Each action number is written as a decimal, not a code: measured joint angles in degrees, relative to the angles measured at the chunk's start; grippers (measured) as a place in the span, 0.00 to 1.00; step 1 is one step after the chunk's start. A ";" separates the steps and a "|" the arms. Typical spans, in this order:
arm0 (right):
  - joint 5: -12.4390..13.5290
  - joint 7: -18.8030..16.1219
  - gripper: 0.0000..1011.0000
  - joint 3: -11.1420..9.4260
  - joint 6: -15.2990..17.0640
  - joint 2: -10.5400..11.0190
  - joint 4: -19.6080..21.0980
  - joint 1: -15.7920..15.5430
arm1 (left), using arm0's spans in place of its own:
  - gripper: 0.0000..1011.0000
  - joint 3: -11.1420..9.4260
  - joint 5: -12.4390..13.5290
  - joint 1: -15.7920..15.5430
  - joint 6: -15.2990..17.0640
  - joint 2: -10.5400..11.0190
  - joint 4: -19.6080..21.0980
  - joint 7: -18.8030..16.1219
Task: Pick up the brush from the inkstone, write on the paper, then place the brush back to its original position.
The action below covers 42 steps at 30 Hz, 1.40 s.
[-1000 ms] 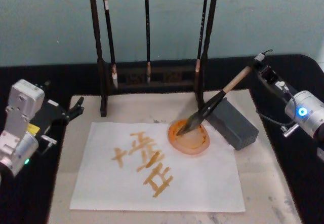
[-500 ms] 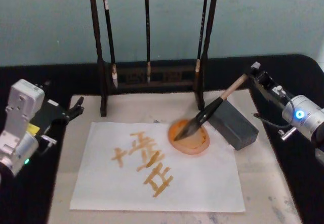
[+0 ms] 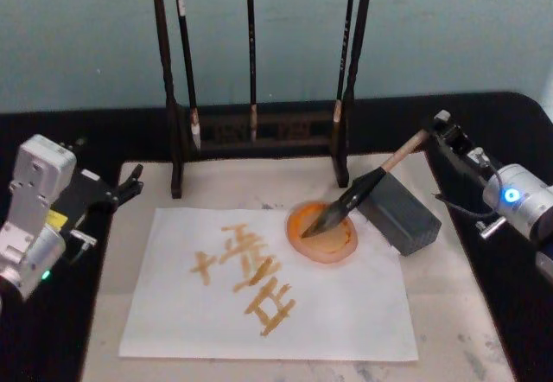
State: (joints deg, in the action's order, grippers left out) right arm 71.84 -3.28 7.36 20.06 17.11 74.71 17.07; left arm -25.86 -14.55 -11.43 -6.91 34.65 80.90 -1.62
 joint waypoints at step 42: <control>2.41 1.63 0.32 2.61 -1.82 1.25 -1.50 0.92 | 1.00 0.00 0.00 0.00 0.00 0.00 0.00 0.00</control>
State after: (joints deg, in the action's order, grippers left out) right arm 74.25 -1.65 9.97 18.24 18.36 73.21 17.98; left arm -25.86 -14.54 -11.43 -6.91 34.65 80.90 -1.62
